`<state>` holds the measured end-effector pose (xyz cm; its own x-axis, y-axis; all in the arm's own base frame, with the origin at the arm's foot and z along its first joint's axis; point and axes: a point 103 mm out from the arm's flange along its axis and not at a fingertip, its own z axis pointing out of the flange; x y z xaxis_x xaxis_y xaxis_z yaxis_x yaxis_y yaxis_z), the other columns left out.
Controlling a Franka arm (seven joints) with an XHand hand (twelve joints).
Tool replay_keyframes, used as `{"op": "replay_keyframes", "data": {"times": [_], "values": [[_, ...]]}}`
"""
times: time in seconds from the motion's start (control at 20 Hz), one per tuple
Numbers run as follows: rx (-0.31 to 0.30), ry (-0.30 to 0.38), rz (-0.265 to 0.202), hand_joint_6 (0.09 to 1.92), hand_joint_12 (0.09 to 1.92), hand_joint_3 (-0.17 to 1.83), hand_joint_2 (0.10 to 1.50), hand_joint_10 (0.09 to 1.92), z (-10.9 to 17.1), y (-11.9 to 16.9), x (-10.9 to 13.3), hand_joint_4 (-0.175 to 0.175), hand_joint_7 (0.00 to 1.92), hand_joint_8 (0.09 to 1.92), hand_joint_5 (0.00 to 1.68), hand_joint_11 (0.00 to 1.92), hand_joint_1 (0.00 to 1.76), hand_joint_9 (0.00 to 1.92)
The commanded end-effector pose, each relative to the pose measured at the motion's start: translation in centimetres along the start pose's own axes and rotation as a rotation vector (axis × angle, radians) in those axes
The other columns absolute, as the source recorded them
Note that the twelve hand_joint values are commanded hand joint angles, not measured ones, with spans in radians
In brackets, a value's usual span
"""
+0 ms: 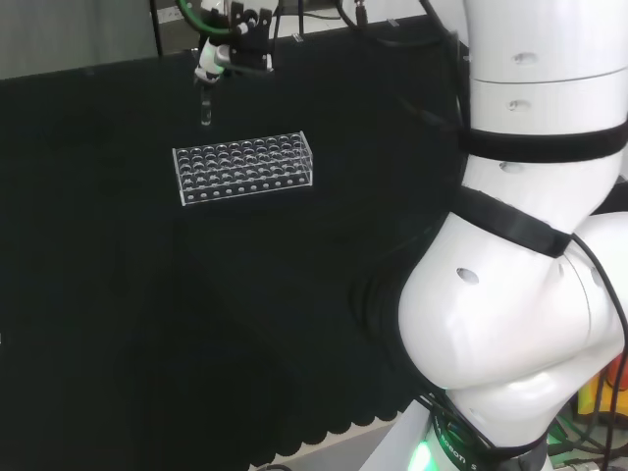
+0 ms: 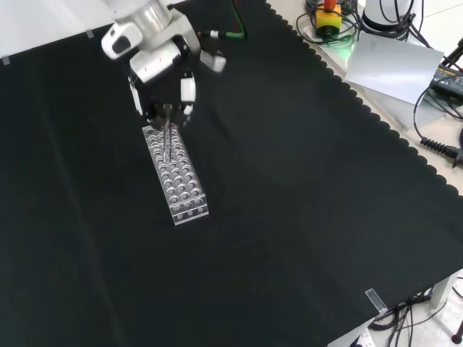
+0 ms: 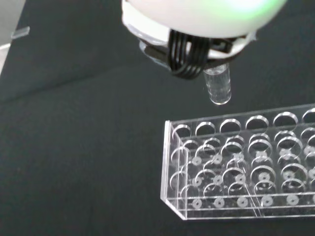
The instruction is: Shake the test tube.
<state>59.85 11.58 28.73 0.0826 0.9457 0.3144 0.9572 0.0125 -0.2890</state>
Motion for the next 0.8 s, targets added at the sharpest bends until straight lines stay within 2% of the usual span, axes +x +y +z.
{"op": "replay_keyframes", "data": {"times": [0.05,0.2,0.35,0.8], "values": [[-0.075,0.053,0.047,0.61,0.90,0.71,0.59,0.57,-4.5,-2.9,-2.1,-0.175,1.36,0.68,1.29,1.20,1.43,1.31],[-0.085,0.061,0.051,0.61,0.90,0.71,0.59,0.57,-4.9,-3.6,-1.9,-0.175,1.36,0.68,1.29,1.20,1.43,1.31],[-0.080,0.080,0.033,0.61,0.90,0.71,0.59,0.57,-4.7,-4.2,-0.5,-0.175,1.36,0.68,1.29,1.20,1.43,1.31],[-0.029,0.117,-0.098,0.61,0.90,0.71,0.59,0.57,-2.9,-5.1,7.4,-0.175,1.36,0.68,1.29,1.20,1.43,1.32]]}}
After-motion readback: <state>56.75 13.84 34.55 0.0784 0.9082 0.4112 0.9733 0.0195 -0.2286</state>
